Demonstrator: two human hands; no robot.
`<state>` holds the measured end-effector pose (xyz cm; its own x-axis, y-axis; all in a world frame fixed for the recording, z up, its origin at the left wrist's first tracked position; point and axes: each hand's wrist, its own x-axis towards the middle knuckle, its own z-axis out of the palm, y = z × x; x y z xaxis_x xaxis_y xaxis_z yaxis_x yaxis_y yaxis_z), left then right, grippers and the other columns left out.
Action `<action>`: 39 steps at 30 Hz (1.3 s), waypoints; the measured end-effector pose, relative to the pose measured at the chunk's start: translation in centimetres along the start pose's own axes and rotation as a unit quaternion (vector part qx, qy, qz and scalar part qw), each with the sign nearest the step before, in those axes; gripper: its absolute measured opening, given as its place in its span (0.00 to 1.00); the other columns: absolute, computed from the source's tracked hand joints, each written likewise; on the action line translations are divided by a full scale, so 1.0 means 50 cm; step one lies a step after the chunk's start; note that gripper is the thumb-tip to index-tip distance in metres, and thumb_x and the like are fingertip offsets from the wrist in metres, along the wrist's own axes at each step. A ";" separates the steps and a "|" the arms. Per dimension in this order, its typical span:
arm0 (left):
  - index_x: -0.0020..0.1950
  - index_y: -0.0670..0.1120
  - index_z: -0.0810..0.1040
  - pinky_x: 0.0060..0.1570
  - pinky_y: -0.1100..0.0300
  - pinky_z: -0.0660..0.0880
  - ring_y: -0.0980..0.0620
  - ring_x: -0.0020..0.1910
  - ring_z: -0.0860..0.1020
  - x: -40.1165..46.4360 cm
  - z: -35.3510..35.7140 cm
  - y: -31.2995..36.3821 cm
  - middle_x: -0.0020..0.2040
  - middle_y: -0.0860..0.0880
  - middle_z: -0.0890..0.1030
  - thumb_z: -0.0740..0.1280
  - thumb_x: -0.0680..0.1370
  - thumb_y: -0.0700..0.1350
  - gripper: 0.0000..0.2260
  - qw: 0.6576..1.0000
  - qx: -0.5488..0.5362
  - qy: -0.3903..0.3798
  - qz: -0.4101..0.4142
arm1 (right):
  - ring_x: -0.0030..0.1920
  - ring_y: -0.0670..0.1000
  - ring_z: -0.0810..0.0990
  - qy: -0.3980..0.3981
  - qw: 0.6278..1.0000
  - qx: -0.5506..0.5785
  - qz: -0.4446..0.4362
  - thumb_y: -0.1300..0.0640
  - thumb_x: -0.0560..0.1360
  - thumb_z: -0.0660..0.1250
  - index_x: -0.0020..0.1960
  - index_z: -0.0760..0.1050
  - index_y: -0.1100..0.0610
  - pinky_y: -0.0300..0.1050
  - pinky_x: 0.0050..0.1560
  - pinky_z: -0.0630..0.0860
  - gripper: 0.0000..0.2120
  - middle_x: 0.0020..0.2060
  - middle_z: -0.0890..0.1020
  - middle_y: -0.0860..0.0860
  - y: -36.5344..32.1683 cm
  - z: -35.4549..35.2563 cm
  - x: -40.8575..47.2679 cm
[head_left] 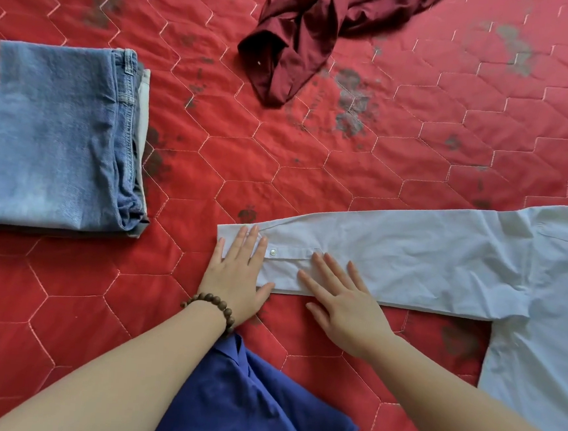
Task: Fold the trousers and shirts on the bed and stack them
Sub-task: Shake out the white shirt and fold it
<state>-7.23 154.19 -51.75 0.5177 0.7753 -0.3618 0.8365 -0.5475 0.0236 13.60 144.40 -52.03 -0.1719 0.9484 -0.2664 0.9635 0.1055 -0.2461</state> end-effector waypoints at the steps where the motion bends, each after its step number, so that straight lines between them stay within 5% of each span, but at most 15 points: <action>1: 0.78 0.47 0.39 0.74 0.43 0.41 0.47 0.76 0.36 -0.007 0.003 0.000 0.78 0.45 0.38 0.50 0.75 0.68 0.40 1.000 0.010 0.003 0.007 | 0.77 0.52 0.46 0.002 1.000 0.000 -0.001 0.43 0.79 0.54 0.77 0.56 0.45 0.57 0.75 0.45 0.26 0.77 0.50 0.50 -0.001 0.001 -0.003; 4: 0.76 0.46 0.34 0.72 0.38 0.41 0.41 0.75 0.35 -0.016 0.008 0.002 0.76 0.40 0.35 0.50 0.75 0.69 0.42 0.998 0.051 0.003 0.034 | 0.78 0.52 0.46 0.012 1.000 -0.012 0.016 0.42 0.79 0.51 0.77 0.53 0.45 0.58 0.76 0.44 0.27 0.78 0.49 0.50 -0.004 0.000 -0.008; 10: 0.76 0.41 0.36 0.70 0.33 0.42 0.31 0.74 0.38 0.004 -0.001 0.029 0.75 0.32 0.39 0.46 0.82 0.42 0.26 0.997 0.078 -0.020 0.017 | 0.77 0.51 0.36 -0.022 0.997 -0.026 0.071 0.40 0.79 0.48 0.77 0.41 0.42 0.59 0.75 0.39 0.29 0.77 0.40 0.50 0.014 0.012 -0.011; 15: 0.76 0.42 0.35 0.72 0.38 0.44 0.31 0.74 0.40 0.017 -0.017 0.051 0.75 0.31 0.41 0.44 0.81 0.37 0.27 0.996 0.084 -0.028 -0.006 | 0.77 0.52 0.37 -0.022 0.996 -0.029 0.085 0.39 0.79 0.45 0.77 0.43 0.43 0.61 0.75 0.39 0.28 0.77 0.39 0.50 -0.002 0.004 -0.005; 18: 0.77 0.42 0.38 0.72 0.40 0.42 0.34 0.75 0.41 0.031 -0.038 0.009 0.76 0.33 0.42 0.37 0.75 0.37 0.29 0.997 0.066 0.018 -0.034 | 0.77 0.53 0.41 0.035 0.994 -0.023 0.105 0.39 0.79 0.46 0.77 0.48 0.43 0.63 0.74 0.41 0.28 0.78 0.44 0.52 -0.017 -0.006 0.002; 20: 0.77 0.43 0.38 0.73 0.40 0.42 0.38 0.76 0.40 0.026 -0.042 -0.029 0.77 0.35 0.41 0.44 0.76 0.38 0.30 0.996 0.082 0.008 -0.037 | 0.77 0.52 0.39 0.037 0.990 -0.020 0.134 0.38 0.79 0.44 0.77 0.45 0.43 0.62 0.74 0.38 0.28 0.78 0.43 0.51 -0.012 -0.007 0.001; 22: 0.78 0.43 0.40 0.72 0.38 0.40 0.42 0.77 0.40 0.006 -0.041 -0.045 0.78 0.39 0.41 0.54 0.75 0.48 0.35 0.994 0.096 -0.033 -0.036 | 0.75 0.49 0.32 -0.012 0.989 -0.015 0.147 0.35 0.77 0.38 0.77 0.41 0.41 0.62 0.74 0.36 0.30 0.77 0.38 0.50 0.000 0.001 -0.006; 25: 0.78 0.42 0.51 0.72 0.38 0.38 0.43 0.77 0.43 -0.020 -0.053 0.001 0.78 0.39 0.48 0.53 0.71 0.59 0.39 0.998 0.059 -0.003 -0.026 | 0.75 0.48 0.33 -0.004 0.991 0.011 0.134 0.35 0.76 0.37 0.77 0.45 0.40 0.57 0.74 0.34 0.30 0.76 0.37 0.47 0.015 0.003 -0.014; 29: 0.78 0.43 0.52 0.73 0.44 0.35 0.46 0.77 0.39 0.018 -0.056 0.118 0.78 0.42 0.44 0.51 0.79 0.54 0.30 0.997 -0.001 0.052 0.061 | 0.77 0.49 0.42 0.094 0.982 0.035 0.162 0.44 0.80 0.44 0.77 0.51 0.44 0.54 0.75 0.39 0.25 0.78 0.45 0.48 0.064 -0.021 -0.017; 35: 0.75 0.41 0.59 0.72 0.56 0.32 0.47 0.77 0.40 0.145 -0.052 0.288 0.79 0.43 0.46 0.50 0.79 0.35 0.23 0.975 -0.049 0.094 0.193 | 0.78 0.53 0.45 0.142 0.938 -0.022 0.316 0.63 0.77 0.54 0.77 0.55 0.52 0.60 0.71 0.32 0.29 0.78 0.49 0.54 0.266 -0.062 -0.039; 39: 0.78 0.47 0.53 0.75 0.49 0.40 0.46 0.77 0.45 0.185 -0.035 0.348 0.79 0.45 0.49 0.49 0.82 0.47 0.24 0.982 -0.057 0.094 0.152 | 0.77 0.52 0.47 0.124 0.930 0.014 0.345 0.61 0.78 0.54 0.77 0.55 0.51 0.58 0.75 0.39 0.27 0.78 0.51 0.51 0.368 -0.081 -0.060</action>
<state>12.41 152.38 -53.04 0.7620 0.6314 -0.1438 0.6469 -0.7324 0.2122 32.67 144.73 -51.97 0.5407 0.8280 -0.1483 0.8210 -0.5579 -0.1212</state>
